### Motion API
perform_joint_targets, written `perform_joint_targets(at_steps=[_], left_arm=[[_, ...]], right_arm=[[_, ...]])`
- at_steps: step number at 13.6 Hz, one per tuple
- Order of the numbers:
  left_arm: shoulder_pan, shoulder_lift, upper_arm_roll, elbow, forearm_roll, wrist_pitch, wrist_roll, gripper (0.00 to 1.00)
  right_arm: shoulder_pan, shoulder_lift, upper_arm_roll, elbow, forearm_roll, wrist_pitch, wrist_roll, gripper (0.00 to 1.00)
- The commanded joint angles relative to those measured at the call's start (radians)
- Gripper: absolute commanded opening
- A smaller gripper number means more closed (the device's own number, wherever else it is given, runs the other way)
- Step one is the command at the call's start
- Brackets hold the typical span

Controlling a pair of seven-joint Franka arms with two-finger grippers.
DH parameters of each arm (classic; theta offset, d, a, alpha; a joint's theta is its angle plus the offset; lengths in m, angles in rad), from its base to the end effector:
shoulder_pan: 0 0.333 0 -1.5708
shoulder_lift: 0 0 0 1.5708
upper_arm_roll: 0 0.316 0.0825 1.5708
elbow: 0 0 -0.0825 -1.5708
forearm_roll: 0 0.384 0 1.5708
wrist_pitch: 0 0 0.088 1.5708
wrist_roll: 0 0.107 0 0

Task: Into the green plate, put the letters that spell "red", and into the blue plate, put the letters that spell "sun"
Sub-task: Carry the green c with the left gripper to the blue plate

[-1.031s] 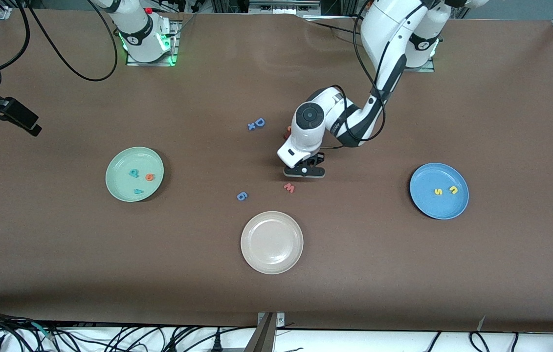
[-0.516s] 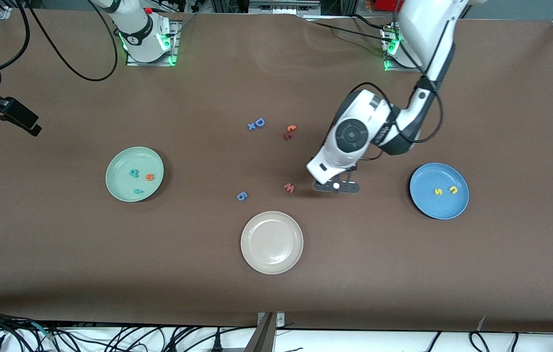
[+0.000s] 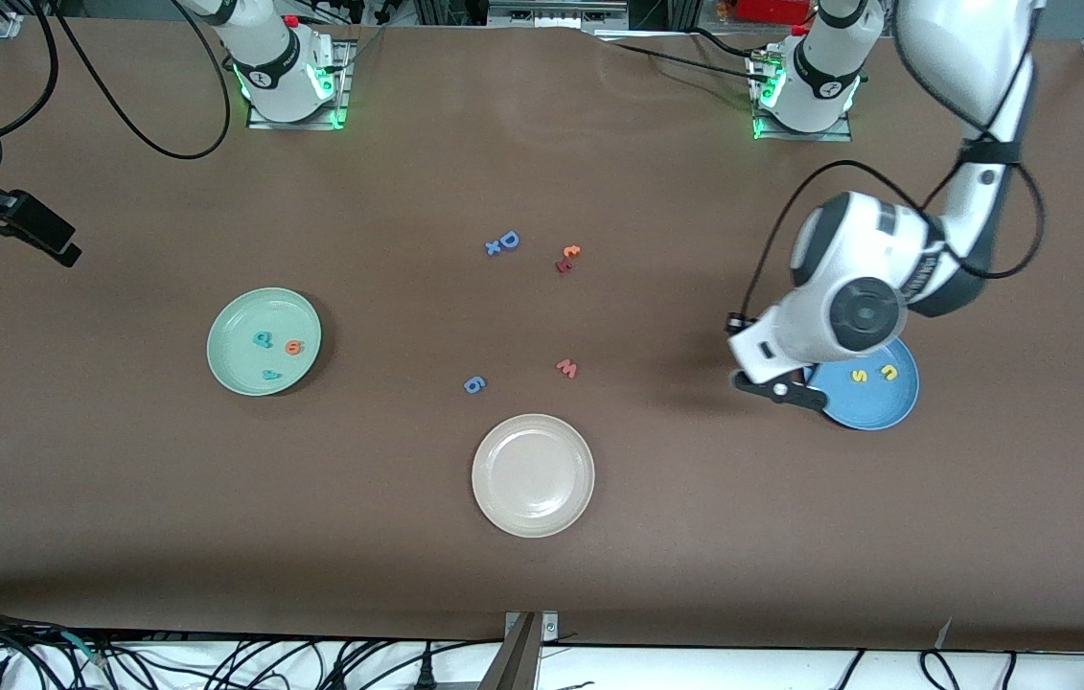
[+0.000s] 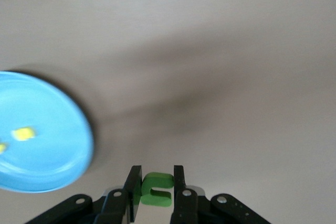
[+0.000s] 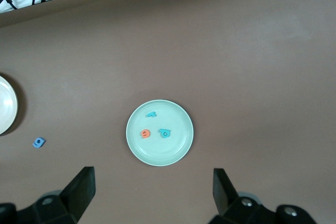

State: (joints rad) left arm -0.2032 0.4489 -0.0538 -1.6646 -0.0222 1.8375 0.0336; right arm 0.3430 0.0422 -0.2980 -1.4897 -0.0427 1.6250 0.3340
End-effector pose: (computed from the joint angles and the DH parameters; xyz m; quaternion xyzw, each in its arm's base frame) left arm 0.6178 -0.1608 0.3277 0.9806 -0.1380 -0.1389 0.0067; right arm 0.5727 0.0254 0.6454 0.9882 -0.1432 0.0518 0.0181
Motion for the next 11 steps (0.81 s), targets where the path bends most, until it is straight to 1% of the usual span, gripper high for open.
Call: perform_joint_targets(at_steps=[1,3,4,6,8,10,11], left_arm=[[0.037,-0.03,0.086,-0.02,-0.019,-0.024,0.202,0.21],[0.044,-0.029,0.164,-0.021,-0.009,-0.021,0.268,0.21],[0.042,-0.024,0.187,-0.021,0.008,-0.017,0.269,0.21],[0.054,-0.019,0.206,-0.023,0.037,0.009,0.269,0.21],[0.056,0.011,0.236,-0.043,0.036,0.099,0.27,0.22],[0.071,0.028,0.238,-0.093,0.034,0.207,0.27,0.22],[0.073,0.042,0.238,-0.101,0.027,0.242,0.269,0.22]], right_arm=[[-0.001,-0.012,0.0,0.002,0.007,0.003,0.002,0.99],[-0.001,-0.01,0.0,0.002,0.009,0.006,0.002,1.0],[-0.001,-0.01,0.0,0.0,0.007,0.007,0.002,0.99],[-0.001,-0.01,0.002,-0.001,0.007,0.009,0.002,0.99],[-0.001,-0.01,0.002,-0.001,0.009,0.009,0.002,0.99],[-0.001,-0.01,0.002,-0.003,0.009,0.009,0.002,1.0],[-0.001,-0.01,0.002,-0.003,0.01,0.012,0.002,1.0]])
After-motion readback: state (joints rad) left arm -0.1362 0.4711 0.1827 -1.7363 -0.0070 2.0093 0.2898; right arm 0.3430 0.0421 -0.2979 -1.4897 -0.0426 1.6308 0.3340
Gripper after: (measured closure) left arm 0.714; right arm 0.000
